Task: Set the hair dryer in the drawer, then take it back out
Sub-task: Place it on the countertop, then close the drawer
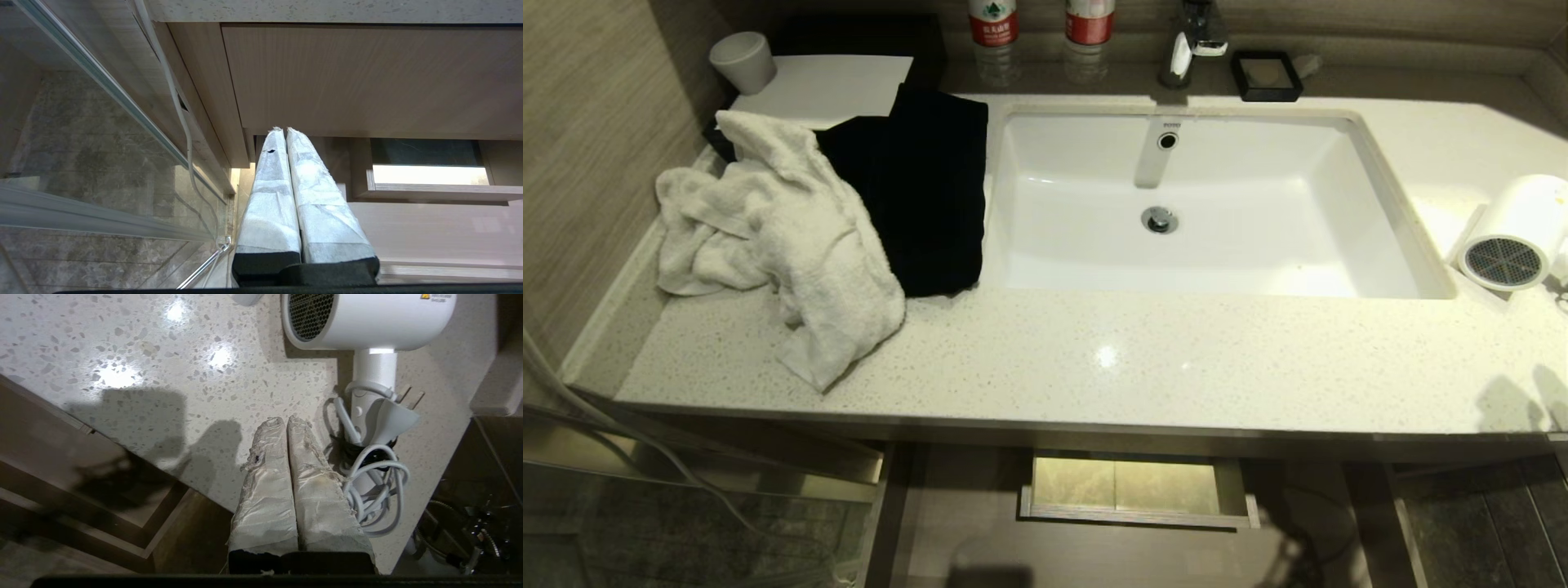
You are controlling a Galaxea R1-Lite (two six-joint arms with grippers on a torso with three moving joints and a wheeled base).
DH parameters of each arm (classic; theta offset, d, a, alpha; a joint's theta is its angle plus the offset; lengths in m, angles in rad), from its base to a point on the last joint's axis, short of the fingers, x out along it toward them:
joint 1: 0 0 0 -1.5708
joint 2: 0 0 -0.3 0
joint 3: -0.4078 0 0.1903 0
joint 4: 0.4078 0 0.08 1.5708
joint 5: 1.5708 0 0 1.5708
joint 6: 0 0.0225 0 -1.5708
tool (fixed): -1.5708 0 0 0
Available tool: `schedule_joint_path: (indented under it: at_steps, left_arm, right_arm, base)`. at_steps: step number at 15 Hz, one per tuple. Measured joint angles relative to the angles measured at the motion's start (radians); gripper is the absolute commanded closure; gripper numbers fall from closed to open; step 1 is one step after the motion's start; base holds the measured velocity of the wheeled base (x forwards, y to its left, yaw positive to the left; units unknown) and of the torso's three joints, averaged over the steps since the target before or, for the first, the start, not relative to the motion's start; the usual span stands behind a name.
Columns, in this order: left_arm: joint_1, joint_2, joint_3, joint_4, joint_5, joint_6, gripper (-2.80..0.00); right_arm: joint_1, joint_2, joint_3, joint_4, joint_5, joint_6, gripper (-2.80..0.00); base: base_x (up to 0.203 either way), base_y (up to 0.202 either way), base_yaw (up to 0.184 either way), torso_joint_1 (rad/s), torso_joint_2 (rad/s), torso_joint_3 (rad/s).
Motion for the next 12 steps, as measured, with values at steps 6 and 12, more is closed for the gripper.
schedule_joint_path:
  at_steps: [6, 12]
  left_arm:
    - [0.0, 0.0, 0.0, 0.0, 0.0, 0.0, 0.0]
    - [0.0, 0.0, 0.0, 0.0, 0.0, 0.0, 0.0]
  right_arm:
    - [0.006, -0.026, 0.029, 0.159, 0.002, 0.001, 0.0]
    - [0.005, -0.036, 0.054, 0.159, 0.004, 0.0, 0.0]
  base:
    - [0.0, 0.0, 0.0, 0.0, 0.0, 0.0]
    - [0.0, 0.0, 0.0, -0.14, 0.06, -0.088]
